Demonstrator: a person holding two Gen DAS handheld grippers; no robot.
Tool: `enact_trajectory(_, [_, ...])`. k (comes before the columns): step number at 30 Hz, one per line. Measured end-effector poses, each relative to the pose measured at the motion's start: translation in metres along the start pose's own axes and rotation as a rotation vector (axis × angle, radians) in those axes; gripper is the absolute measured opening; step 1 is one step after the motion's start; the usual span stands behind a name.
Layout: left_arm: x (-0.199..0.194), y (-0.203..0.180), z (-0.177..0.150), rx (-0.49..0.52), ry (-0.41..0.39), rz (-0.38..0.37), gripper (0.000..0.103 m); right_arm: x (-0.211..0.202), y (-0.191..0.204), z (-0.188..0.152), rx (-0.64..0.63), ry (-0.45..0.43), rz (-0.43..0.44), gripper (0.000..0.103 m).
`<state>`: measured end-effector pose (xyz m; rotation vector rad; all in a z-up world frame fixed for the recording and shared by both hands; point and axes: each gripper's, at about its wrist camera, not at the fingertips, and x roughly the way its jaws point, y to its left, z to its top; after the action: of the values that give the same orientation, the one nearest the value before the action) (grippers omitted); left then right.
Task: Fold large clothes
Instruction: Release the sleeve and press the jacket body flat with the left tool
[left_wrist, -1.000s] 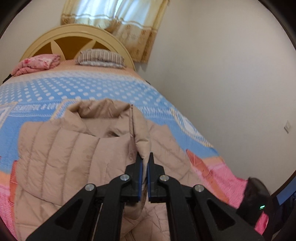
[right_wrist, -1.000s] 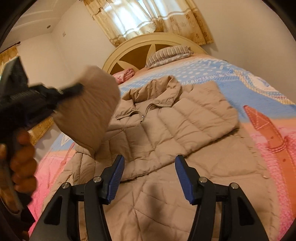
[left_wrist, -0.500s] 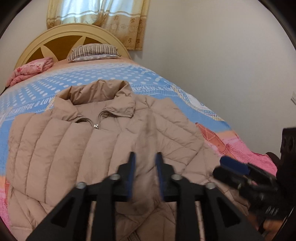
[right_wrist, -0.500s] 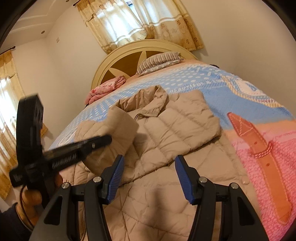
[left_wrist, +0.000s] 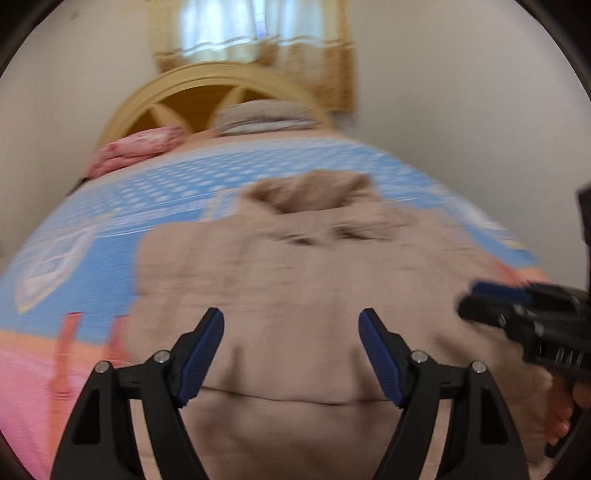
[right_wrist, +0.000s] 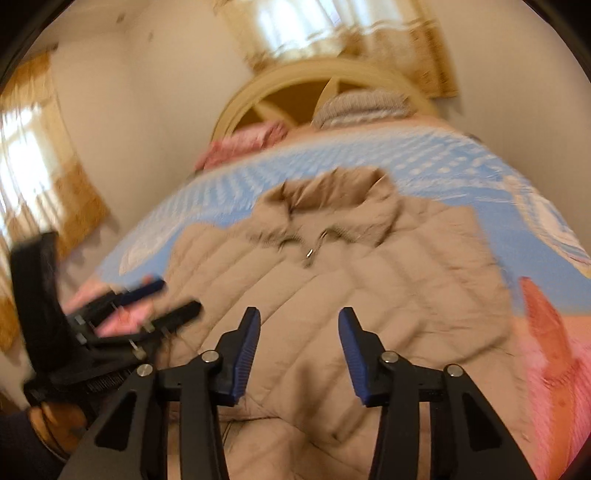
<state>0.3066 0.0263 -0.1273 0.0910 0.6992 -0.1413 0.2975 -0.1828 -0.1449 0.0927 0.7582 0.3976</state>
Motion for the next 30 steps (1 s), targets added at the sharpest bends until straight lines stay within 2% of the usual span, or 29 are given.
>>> enact_trajectory(2, [0.012, 0.015, 0.01, -0.018, 0.01, 0.031, 0.078, 0.031, 0.002, -0.009, -0.015, 0.093, -0.053, 0.031])
enact_trajectory(4, [0.035, 0.024, 0.023, -0.025, 0.038, 0.038, 0.081, 0.048, -0.003, -0.02, 0.008, 0.128, -0.056, 0.029])
enact_trajectory(6, [0.06, 0.025, 0.028, -0.002, 0.078, 0.061, 0.081, 0.054, -0.004, -0.03, 0.001, 0.132, -0.064, 0.029])
enact_trajectory(8, [0.091, 0.029, 0.028, 0.012, 0.143, 0.115, 0.081, 0.054, -0.007, -0.035, -0.002, 0.134, -0.06, 0.029])
enact_trajectory(11, [0.13, 0.045, 0.021, -0.041, 0.245, 0.099, 0.087, 0.052, -0.014, -0.04, 0.005, 0.147, -0.046, 0.028])
enact_trajectory(13, [0.141, 0.056, 0.013, -0.107, 0.242, 0.088, 0.097, 0.051, -0.013, -0.038, -0.013, 0.167, -0.048, 0.028])
enact_trajectory(14, [0.144, 0.058, 0.008, -0.108, 0.24, 0.094, 0.099, 0.048, -0.011, -0.035, -0.022, 0.178, -0.061, 0.028])
enact_trajectory(17, [0.146, 0.057, -0.001, -0.106, 0.207, 0.096, 0.101, 0.031, 0.004, -0.009, -0.009, 0.118, -0.05, 0.029])
enact_trajectory(20, [0.147, 0.056, -0.002, -0.116, 0.207, 0.085, 0.101, 0.028, 0.032, 0.016, -0.037, 0.065, -0.021, 0.029])
enact_trajectory(24, [0.146, 0.059, 0.002, -0.123, 0.204, 0.073, 0.102, 0.066, 0.053, 0.03, -0.065, 0.102, -0.011, 0.029])
enact_trajectory(28, [0.147, 0.062, 0.003, -0.128, 0.199, 0.067, 0.102, 0.103, 0.052, 0.016, -0.077, 0.161, -0.039, 0.029])
enact_trajectory(30, [0.146, 0.061, 0.002, -0.132, 0.198, 0.061, 0.102, 0.108, 0.047, 0.008, -0.064, 0.159, -0.031, 0.029])
